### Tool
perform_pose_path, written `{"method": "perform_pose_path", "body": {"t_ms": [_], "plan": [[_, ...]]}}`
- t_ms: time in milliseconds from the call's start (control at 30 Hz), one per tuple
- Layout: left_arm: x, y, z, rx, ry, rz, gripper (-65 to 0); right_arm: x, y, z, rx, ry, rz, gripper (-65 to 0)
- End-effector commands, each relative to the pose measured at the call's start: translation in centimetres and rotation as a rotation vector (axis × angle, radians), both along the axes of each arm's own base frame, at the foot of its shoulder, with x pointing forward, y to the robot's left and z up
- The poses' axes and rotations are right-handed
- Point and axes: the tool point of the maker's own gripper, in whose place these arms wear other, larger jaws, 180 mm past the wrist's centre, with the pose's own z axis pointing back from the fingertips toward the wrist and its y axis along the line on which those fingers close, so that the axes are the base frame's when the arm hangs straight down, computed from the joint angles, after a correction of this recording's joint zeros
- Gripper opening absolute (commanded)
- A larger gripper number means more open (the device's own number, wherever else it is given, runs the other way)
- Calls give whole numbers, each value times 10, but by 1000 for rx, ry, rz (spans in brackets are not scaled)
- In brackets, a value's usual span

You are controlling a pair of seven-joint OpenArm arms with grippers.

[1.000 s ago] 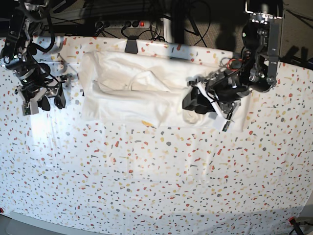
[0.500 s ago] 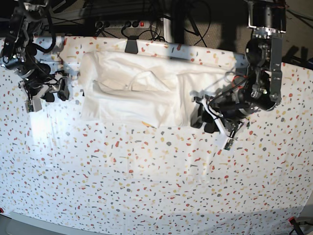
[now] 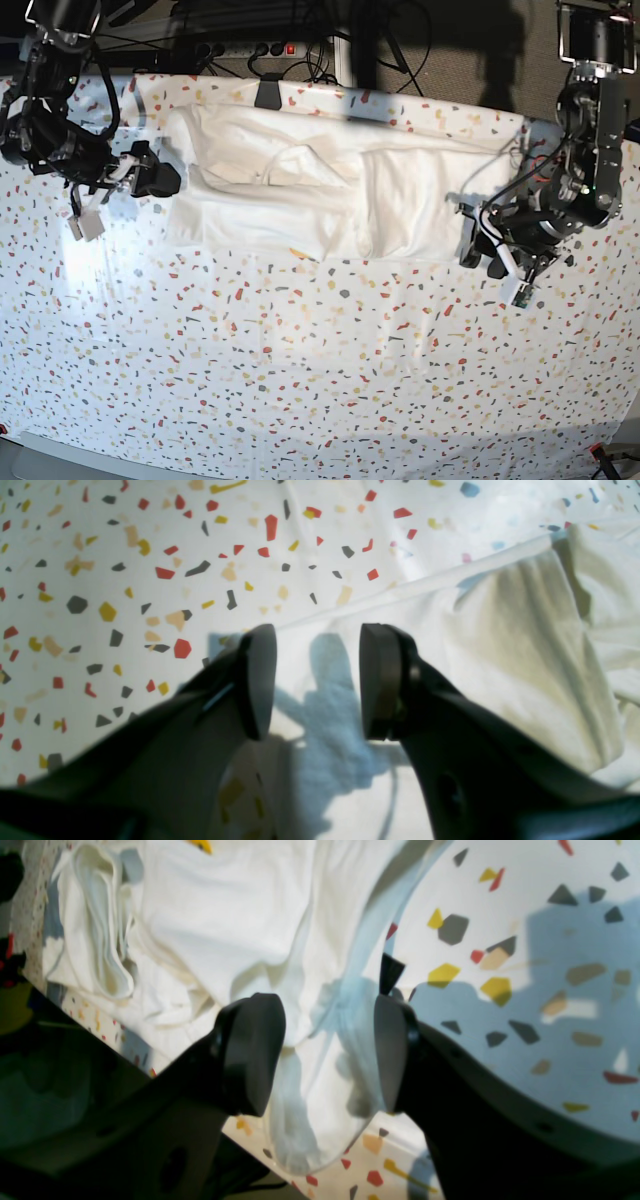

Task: Fold the T-shirt properly
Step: 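Grasp the shirt's side with the left gripper and fold it inward, then grasp the other side with the right gripper and fold it toward the left gripper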

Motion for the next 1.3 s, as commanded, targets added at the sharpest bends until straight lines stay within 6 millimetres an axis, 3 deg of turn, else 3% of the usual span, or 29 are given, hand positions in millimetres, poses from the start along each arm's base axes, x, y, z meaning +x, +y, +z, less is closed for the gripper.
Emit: {"method": "perform_pose_path", "body": {"t_ms": [0,133,300,567,667,800,900,1067,1267], "plan": [[10,-2,17,-21,-59,-6,-384,8,-4,9,7,-39,-8,-327],[10,-3,18,-24,-60,-6,-384,10,-3,-12,28,7,-50,-327],[10,-3,18,-26,-64,-6,-384,14,14,-31,123,58,-78,-327],[11,-3,19,-27,-65,-6,-384,9,46,-42,200,97,-62,-335],[10,-3,18,-26,-64,-6,-384,9,52,-43,215,98,-61,-437],[8,-3,16,-26,-59,-6,-384,15,53,-40,230,65,-84,-650],[4,-2,11,-22,-45,-6,-384,26,42,-37,194,7,-131,-650],[-8,3,-4,18,-20,-1,-384,31,1,-37,19,0,-140,-650],[-26,13,-25,105,-39,2,-384,42,-38,-6,-103,-67,-126,-650]]}}
